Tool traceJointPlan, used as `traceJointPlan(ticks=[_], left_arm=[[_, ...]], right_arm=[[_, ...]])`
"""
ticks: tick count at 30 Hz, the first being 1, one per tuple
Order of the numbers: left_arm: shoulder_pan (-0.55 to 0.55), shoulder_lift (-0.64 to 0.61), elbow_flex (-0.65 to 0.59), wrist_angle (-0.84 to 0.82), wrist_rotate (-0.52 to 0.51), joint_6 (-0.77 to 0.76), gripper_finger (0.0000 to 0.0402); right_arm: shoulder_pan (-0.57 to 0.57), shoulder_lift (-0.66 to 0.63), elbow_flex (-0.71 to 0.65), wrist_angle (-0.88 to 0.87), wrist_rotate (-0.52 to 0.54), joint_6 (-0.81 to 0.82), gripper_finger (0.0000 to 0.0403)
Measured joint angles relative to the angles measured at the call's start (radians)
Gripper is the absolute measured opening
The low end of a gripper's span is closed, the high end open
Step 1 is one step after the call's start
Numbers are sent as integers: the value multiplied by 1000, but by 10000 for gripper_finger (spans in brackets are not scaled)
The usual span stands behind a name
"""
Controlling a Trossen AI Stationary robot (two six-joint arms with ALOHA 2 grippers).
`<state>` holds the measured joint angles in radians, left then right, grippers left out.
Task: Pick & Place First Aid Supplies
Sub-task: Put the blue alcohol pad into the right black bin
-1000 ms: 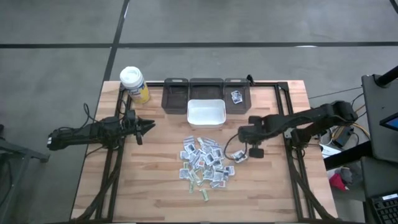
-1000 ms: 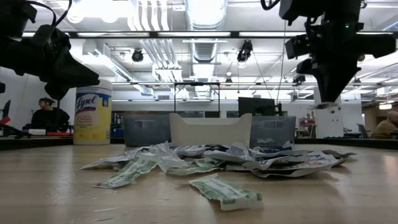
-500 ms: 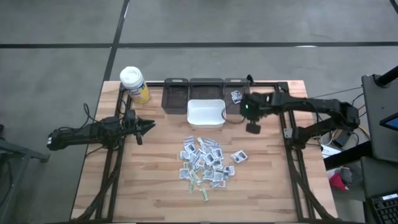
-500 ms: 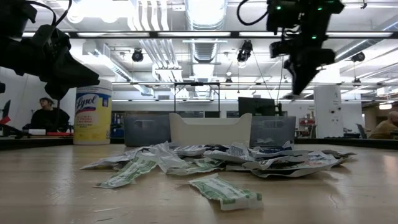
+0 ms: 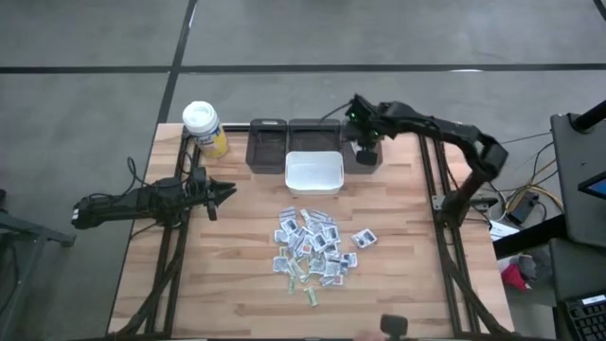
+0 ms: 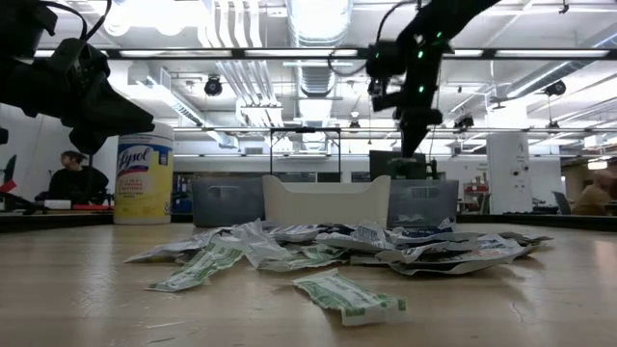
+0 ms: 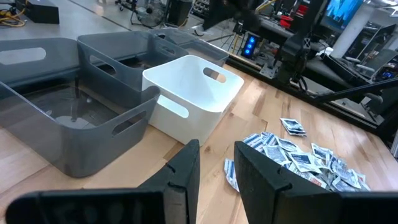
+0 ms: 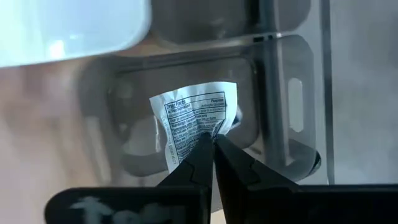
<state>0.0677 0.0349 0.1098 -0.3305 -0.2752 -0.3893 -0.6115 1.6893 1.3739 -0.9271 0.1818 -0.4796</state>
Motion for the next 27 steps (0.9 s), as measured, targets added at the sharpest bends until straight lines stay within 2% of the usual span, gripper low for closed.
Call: traceJointPlan(ticks=[7, 14, 27], left_arm=[[0, 0, 0, 0, 0, 0, 94], [0, 0, 0, 0, 0, 0, 94], [0, 0, 0, 0, 0, 0, 94]], right_arm=[[-76, 113, 3, 27, -10, -71, 8], [-105, 174, -2, 84, -120, -119, 8], [-140, 227, -23, 123, -122, -149, 8]])
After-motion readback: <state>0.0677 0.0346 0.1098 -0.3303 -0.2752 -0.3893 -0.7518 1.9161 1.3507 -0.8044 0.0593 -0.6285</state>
